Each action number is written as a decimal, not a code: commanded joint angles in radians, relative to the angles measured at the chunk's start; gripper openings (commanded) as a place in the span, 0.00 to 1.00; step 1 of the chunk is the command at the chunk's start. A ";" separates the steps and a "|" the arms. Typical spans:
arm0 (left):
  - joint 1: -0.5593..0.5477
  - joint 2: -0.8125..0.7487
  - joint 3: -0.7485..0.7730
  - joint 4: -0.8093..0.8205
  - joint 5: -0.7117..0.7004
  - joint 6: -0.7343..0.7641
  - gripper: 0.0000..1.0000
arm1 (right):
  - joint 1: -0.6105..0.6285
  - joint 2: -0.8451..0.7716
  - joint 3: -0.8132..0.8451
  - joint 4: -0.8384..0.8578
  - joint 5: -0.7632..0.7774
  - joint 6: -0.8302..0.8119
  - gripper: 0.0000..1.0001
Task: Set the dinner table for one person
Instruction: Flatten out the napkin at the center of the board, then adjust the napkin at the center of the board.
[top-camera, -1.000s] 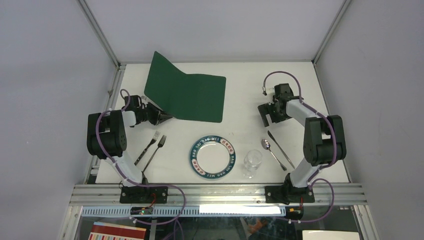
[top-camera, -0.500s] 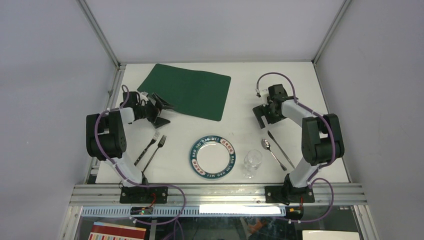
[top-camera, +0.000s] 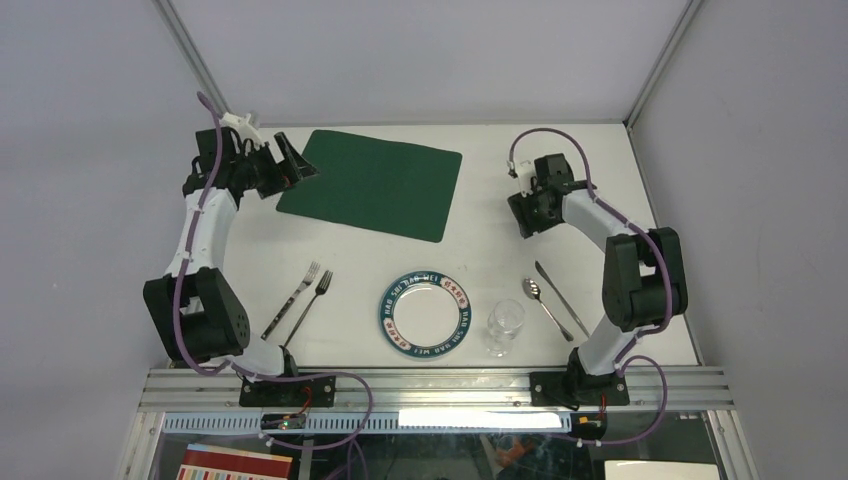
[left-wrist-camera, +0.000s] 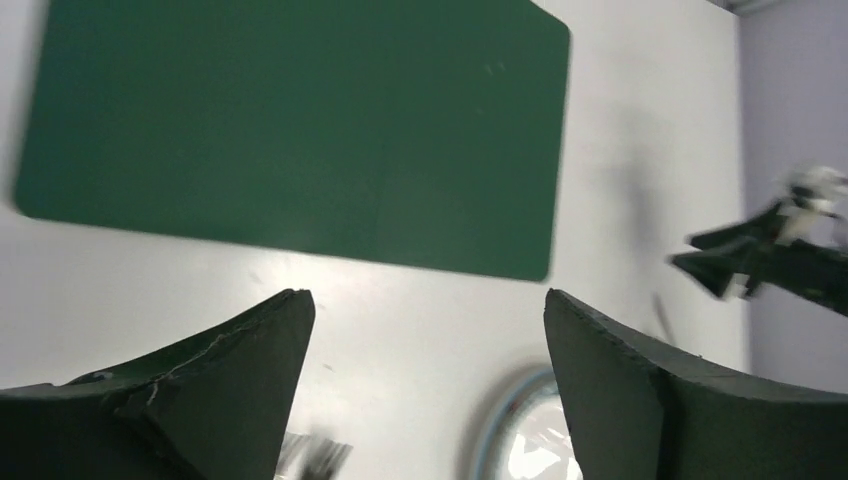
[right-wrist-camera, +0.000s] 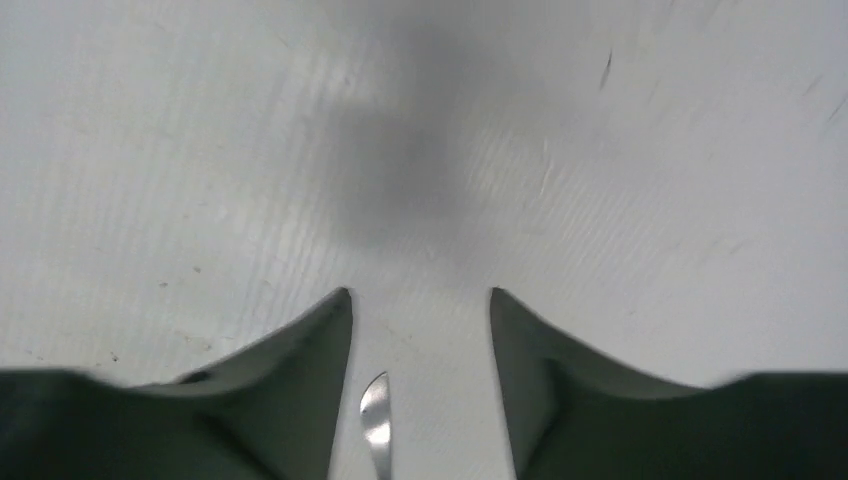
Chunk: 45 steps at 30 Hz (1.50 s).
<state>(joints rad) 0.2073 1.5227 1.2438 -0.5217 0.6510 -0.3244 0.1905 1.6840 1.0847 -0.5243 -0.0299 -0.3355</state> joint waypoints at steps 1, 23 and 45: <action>-0.012 -0.045 0.094 -0.022 -0.346 0.318 0.84 | 0.063 -0.025 0.186 0.031 -0.098 0.024 0.06; -0.049 -0.215 -0.156 0.162 -0.699 0.533 0.99 | 0.471 0.396 0.534 0.005 -0.080 0.135 0.00; -0.065 -0.261 -0.168 0.100 -0.582 0.534 0.99 | 0.320 0.335 0.299 0.016 0.142 0.176 0.00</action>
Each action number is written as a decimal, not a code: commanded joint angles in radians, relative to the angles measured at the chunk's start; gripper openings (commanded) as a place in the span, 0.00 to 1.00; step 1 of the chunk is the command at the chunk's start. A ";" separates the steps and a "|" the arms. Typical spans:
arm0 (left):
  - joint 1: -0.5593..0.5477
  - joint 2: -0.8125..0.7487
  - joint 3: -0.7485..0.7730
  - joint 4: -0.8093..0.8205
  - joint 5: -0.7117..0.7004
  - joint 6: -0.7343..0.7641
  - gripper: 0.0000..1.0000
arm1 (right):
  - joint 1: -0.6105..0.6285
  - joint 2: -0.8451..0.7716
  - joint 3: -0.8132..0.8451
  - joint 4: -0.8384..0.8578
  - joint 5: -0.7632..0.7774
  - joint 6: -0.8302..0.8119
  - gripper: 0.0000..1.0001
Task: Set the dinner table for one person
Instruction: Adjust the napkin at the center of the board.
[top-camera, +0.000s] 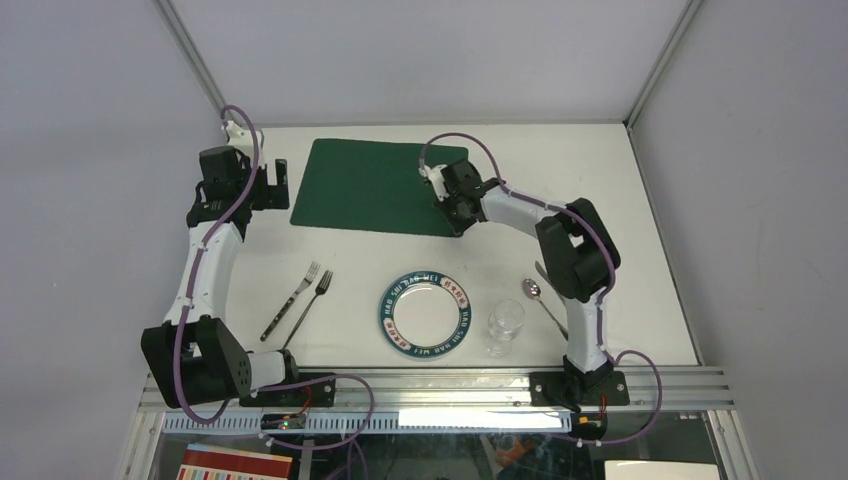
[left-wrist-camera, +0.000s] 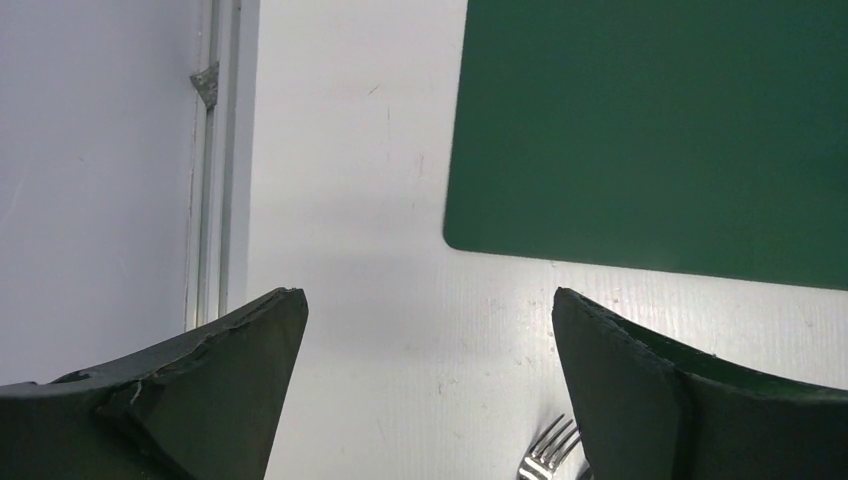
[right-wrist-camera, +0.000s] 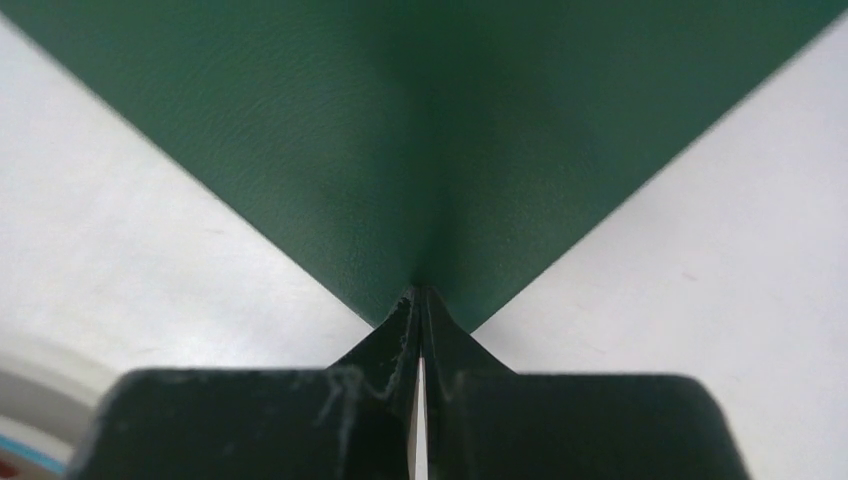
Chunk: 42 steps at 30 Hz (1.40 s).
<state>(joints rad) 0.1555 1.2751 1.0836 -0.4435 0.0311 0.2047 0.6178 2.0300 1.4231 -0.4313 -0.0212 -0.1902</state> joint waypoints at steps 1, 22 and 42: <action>-0.013 -0.013 -0.011 0.022 0.041 0.003 0.99 | -0.137 -0.017 -0.039 -0.078 0.141 0.041 0.00; -0.040 0.044 -0.051 0.023 0.079 0.024 0.99 | -0.285 -0.174 -0.225 -0.088 0.093 0.027 0.00; -0.190 0.167 0.011 0.026 -0.015 -0.019 0.99 | -0.259 -0.415 -0.227 -0.169 0.130 -0.026 0.17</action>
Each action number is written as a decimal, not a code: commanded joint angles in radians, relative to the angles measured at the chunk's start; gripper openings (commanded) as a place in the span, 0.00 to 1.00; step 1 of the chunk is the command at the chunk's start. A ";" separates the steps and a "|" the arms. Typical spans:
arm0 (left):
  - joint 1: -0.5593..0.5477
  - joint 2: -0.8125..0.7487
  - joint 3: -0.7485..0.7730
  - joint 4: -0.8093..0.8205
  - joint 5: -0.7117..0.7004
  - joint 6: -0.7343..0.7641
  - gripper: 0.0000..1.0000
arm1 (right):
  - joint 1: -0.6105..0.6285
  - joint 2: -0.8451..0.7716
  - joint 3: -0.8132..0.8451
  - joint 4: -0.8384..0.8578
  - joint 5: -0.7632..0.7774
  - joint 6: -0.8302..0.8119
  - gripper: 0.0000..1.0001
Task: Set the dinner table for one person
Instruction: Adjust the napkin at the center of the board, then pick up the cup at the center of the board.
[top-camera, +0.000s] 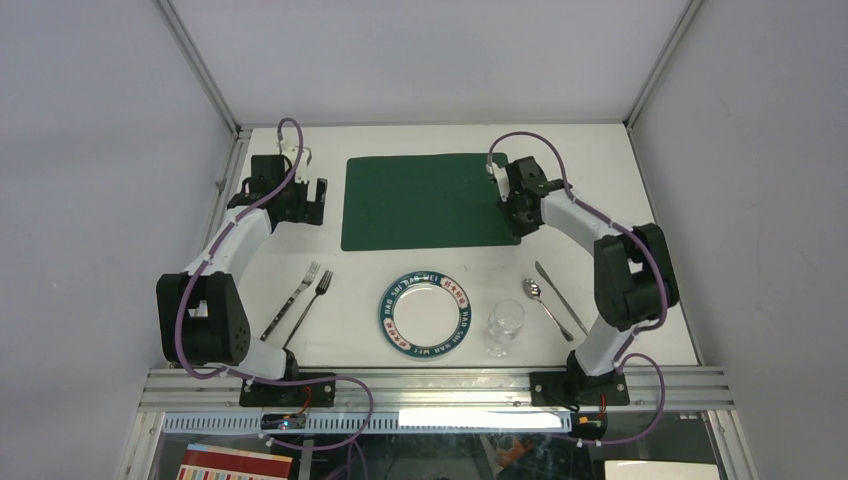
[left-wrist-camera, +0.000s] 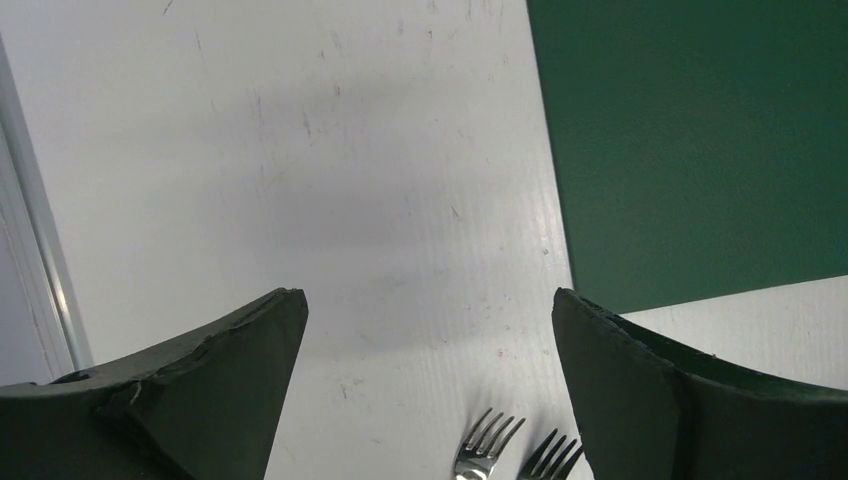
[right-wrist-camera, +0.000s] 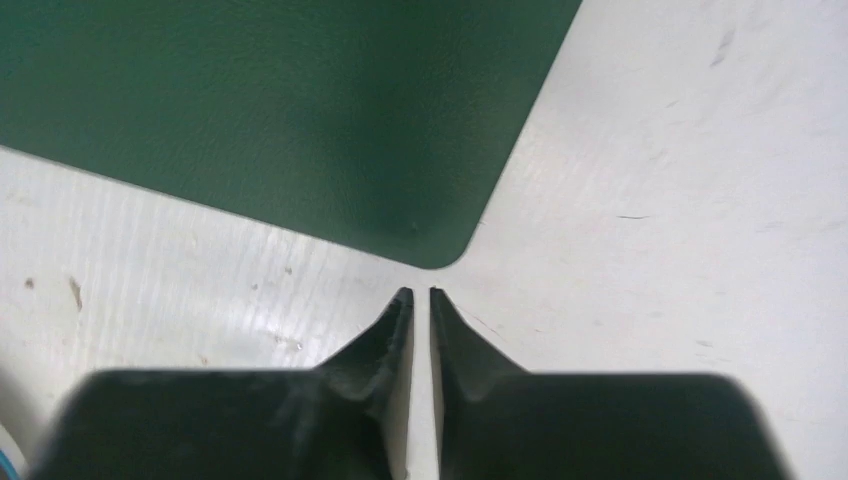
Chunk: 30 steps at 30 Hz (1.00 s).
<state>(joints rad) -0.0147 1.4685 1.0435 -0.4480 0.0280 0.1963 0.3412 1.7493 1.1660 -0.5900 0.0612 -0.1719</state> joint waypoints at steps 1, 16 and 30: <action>-0.023 -0.027 0.054 0.031 -0.013 -0.013 0.99 | 0.016 -0.143 0.045 -0.011 0.060 -0.052 0.24; -0.157 -0.173 0.140 -0.241 0.148 0.117 0.99 | 0.015 -0.341 0.022 -0.110 0.137 -0.089 0.63; -0.233 -0.195 0.084 -0.304 0.075 0.200 0.99 | 0.019 -0.594 0.321 -0.684 -0.258 -0.225 0.92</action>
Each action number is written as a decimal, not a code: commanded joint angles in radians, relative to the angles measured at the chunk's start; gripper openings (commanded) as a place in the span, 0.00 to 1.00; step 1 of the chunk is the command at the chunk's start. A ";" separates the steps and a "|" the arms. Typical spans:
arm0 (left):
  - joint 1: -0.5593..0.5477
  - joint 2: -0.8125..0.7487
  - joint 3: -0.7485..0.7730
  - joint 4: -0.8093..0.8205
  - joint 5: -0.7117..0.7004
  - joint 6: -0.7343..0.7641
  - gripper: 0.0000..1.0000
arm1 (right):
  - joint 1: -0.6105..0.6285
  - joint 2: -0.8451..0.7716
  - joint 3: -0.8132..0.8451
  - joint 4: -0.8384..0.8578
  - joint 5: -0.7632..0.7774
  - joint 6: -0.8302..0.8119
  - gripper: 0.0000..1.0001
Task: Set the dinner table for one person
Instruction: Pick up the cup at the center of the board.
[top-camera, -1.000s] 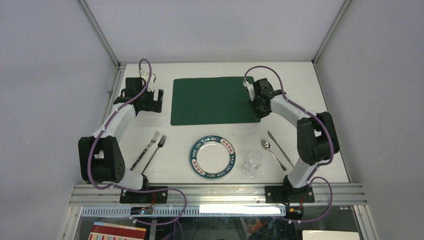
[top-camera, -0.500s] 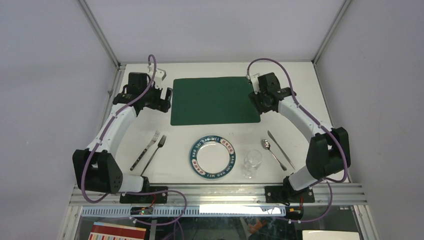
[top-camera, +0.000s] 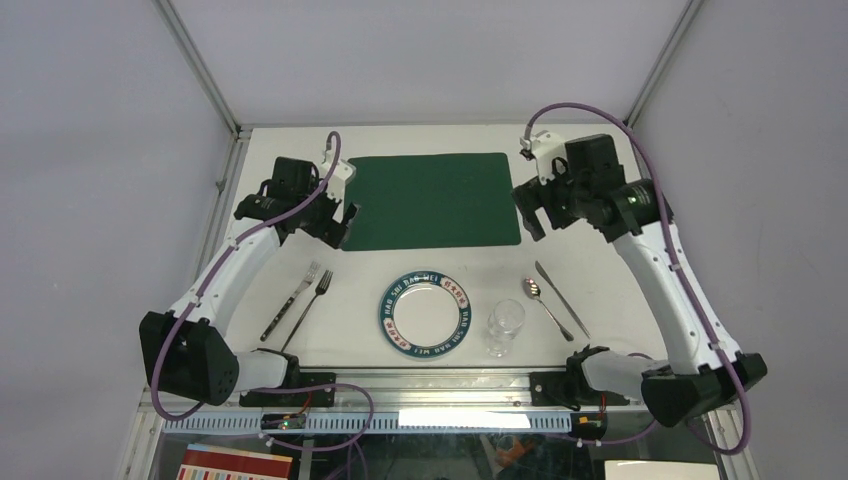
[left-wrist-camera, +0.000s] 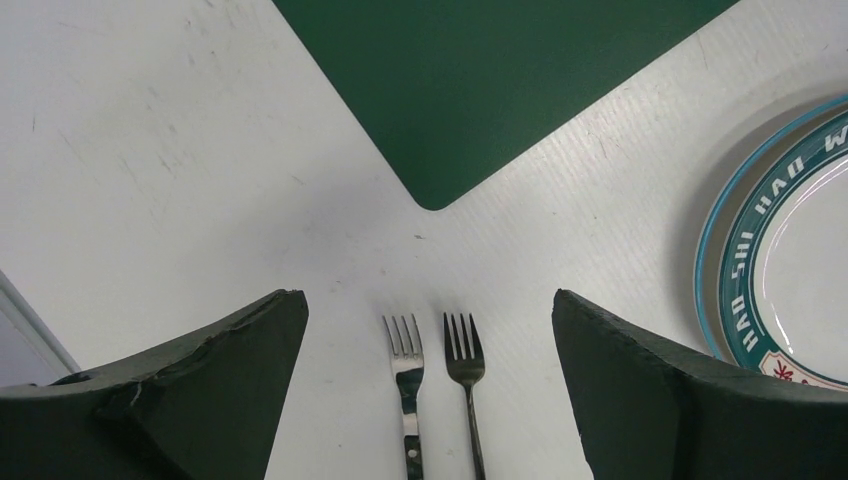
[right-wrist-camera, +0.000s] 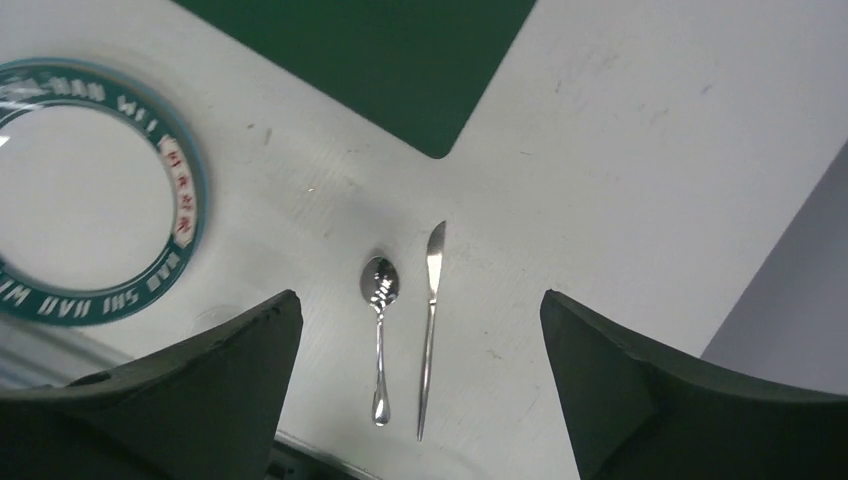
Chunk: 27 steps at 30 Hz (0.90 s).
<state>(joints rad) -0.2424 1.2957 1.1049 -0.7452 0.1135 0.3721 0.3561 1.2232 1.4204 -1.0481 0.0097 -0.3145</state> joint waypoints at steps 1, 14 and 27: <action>-0.005 -0.022 0.027 -0.010 -0.009 0.023 0.99 | 0.006 -0.081 0.055 -0.246 -0.228 -0.093 0.92; -0.006 0.055 0.048 -0.020 -0.071 0.024 0.99 | 0.052 -0.190 -0.086 -0.394 -0.362 -0.167 0.93; -0.006 0.075 0.028 -0.019 -0.067 0.013 0.99 | 0.133 -0.156 -0.122 -0.381 -0.388 -0.157 0.85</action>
<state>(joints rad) -0.2428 1.3884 1.1080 -0.7830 0.0521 0.3824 0.4667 1.0546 1.2991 -1.4353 -0.3584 -0.4744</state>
